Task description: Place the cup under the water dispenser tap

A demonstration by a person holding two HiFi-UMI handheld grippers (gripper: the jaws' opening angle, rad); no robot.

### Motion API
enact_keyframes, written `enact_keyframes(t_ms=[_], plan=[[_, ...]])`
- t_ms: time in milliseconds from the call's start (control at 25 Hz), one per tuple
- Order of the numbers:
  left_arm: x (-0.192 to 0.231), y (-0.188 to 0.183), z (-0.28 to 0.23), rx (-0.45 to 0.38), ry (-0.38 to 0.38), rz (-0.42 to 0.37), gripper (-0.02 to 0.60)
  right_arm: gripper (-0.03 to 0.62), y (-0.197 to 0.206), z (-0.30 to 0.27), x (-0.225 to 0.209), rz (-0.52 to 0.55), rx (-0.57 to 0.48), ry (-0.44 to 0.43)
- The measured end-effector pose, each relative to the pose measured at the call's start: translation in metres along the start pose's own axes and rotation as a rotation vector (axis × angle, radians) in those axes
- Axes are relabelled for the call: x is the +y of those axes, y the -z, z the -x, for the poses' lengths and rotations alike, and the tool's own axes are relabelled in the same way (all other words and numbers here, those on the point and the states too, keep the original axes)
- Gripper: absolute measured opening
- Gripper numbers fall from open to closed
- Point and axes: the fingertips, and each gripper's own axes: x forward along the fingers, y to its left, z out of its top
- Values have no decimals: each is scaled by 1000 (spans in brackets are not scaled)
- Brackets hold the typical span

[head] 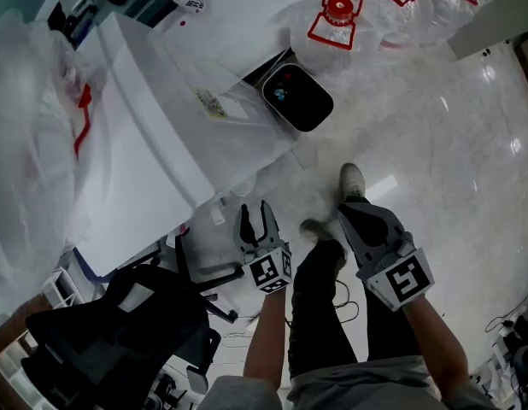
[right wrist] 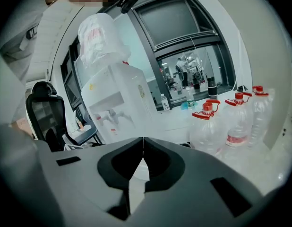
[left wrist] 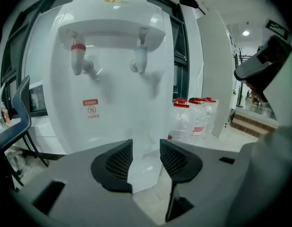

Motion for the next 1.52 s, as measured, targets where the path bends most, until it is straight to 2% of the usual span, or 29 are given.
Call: enact_keyframes(t_ms=[160, 320, 520, 720, 880, 1000, 1160, 1520], plan=[[-12, -26, 29, -4, 59, -52, 154, 12, -11, 17, 19, -10, -13, 21], [-23, -59, 62, -23, 112, -64, 105, 12, -24, 32, 38, -12, -54, 32], [-36, -111, 110, -68, 118, -62, 61, 12, -44, 54, 60, -10, -76, 21], [-49, -145, 156, -121, 113, -69, 25, 12, -53, 80, 79, -25, -67, -36], [-66, -166, 201, -141, 94, -65, 11, 11, -65, 112, 94, -21, -87, -86], [-83, -187, 238, -153, 116, -49, 11, 12, -85, 145, 109, -19, -114, -111], [-107, -211, 282, -173, 110, -34, 9, 12, -107, 190, 124, 4, -153, -152], [-169, -285, 374, -293, 177, -59, 9, 11, -140, 270, 158, 107, -232, -230]])
